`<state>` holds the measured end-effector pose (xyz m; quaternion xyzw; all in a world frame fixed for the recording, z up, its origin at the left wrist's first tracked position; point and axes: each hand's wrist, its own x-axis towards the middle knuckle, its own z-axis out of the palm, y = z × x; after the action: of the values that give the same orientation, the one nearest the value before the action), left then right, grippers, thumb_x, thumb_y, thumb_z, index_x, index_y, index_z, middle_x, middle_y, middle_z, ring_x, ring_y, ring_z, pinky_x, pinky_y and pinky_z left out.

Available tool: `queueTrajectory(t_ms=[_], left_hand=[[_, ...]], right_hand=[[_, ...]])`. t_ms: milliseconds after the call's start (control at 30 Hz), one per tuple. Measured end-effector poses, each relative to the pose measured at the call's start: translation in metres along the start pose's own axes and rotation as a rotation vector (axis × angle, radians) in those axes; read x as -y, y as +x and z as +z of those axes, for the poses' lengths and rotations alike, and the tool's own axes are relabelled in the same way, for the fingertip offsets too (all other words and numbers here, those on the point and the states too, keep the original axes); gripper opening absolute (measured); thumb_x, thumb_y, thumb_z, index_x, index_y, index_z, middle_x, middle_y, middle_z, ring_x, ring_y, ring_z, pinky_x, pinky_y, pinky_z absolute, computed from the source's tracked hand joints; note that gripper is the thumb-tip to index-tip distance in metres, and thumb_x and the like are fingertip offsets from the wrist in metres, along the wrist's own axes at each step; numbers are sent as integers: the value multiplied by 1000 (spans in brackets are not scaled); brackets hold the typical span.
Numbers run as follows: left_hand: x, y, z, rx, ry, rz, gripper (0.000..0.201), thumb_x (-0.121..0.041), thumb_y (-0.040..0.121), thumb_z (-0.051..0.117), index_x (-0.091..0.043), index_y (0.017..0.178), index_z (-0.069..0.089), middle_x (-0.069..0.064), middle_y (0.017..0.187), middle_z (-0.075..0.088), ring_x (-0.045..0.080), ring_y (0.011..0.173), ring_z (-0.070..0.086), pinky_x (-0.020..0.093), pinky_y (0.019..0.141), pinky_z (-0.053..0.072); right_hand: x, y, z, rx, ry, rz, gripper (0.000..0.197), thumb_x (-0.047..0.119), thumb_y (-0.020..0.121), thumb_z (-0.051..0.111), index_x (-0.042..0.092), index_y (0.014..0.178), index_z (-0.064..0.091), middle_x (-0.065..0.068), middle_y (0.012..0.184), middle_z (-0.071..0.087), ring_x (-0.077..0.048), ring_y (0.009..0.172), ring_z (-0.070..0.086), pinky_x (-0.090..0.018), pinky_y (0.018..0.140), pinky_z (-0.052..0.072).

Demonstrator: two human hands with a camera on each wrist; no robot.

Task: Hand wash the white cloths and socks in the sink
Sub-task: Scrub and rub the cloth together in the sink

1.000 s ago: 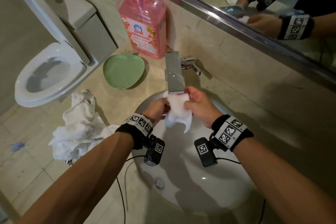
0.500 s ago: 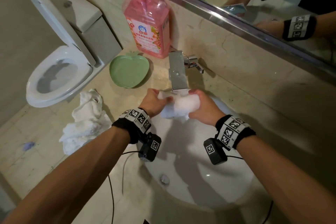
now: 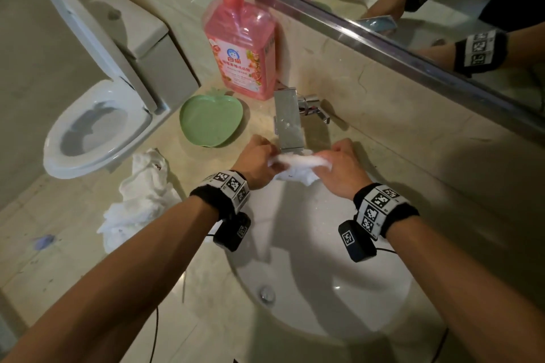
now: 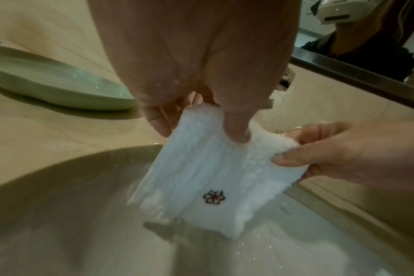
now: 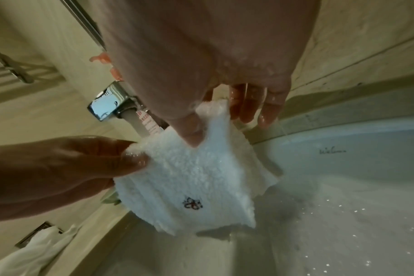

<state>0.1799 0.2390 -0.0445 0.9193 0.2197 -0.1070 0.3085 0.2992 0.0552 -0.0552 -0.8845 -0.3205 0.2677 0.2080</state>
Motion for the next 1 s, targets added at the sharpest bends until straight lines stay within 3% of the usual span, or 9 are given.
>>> queueTrajectory(t_ms=[133, 267, 367, 533, 667, 733, 800, 900, 1000], left_hand=[[-7, 9, 3, -17, -131, 57, 31, -21, 94, 61, -14, 123, 61, 8, 105, 66, 30, 102, 62, 19, 74, 36], [-10, 5, 2, 0, -213, 69, 37, -15, 96, 52, -16, 133, 53, 6, 126, 64, 24, 112, 59, 26, 91, 42], [-8, 3, -2, 48, -245, 71, 35, -14, 96, 51, -12, 131, 51, 6, 125, 62, 23, 111, 60, 36, 95, 48], [19, -7, -7, 4, -79, 8, 42, -28, 95, 62, -14, 133, 52, 12, 125, 55, 24, 106, 56, 21, 84, 33], [30, -14, -14, -58, 10, 18, 36, -43, 91, 64, -15, 115, 67, 17, 100, 63, 34, 94, 61, 30, 76, 39], [31, -17, -16, -50, 50, 27, 42, -48, 92, 60, -16, 120, 65, 11, 95, 57, 31, 94, 59, 35, 82, 44], [35, -21, -17, -55, 93, 59, 41, -48, 93, 58, -13, 110, 67, 6, 91, 55, 29, 92, 57, 36, 81, 43], [36, -23, -15, -73, 67, 30, 32, -46, 93, 59, -20, 77, 54, 3, 75, 54, 32, 80, 58, 34, 66, 37], [31, -22, -12, -85, 55, -45, 28, -44, 94, 57, -20, 80, 55, 9, 80, 64, 33, 81, 60, 36, 66, 42]], right_hand=[[-7, -1, 0, -15, 84, 25, 36, 11, 95, 57, 13, 131, 61, -8, 119, 48, -28, 125, 46, -27, 101, 37], [-8, 3, 5, -80, 259, 141, 34, 14, 96, 61, 13, 130, 61, -10, 127, 64, -22, 108, 59, -24, 88, 39], [-3, 8, 12, -63, 246, 138, 35, 17, 99, 57, 8, 134, 59, -13, 128, 64, -27, 115, 60, -23, 90, 41], [9, 15, 11, -7, 287, 52, 35, 13, 98, 55, 21, 132, 54, -1, 82, 61, -12, 65, 54, -24, 58, 39], [21, 18, 12, 84, 217, -12, 25, 13, 104, 42, 33, 103, 56, 12, 89, 53, -9, 79, 51, -23, 71, 37], [26, 17, 13, 138, 180, -21, 21, 15, 103, 42, 22, 114, 60, 5, 96, 58, -16, 88, 55, -24, 71, 40], [33, 17, 15, 190, 135, -53, 35, 23, 99, 55, 7, 130, 58, -7, 114, 64, -23, 105, 60, -29, 84, 47], [36, 16, 17, 161, -28, -132, 40, 32, 96, 64, 6, 127, 64, -13, 126, 65, -33, 120, 55, -37, 100, 39], [39, 17, 19, 112, -8, -129, 36, 29, 97, 62, 7, 125, 65, -13, 126, 65, -33, 116, 58, -35, 93, 43]])
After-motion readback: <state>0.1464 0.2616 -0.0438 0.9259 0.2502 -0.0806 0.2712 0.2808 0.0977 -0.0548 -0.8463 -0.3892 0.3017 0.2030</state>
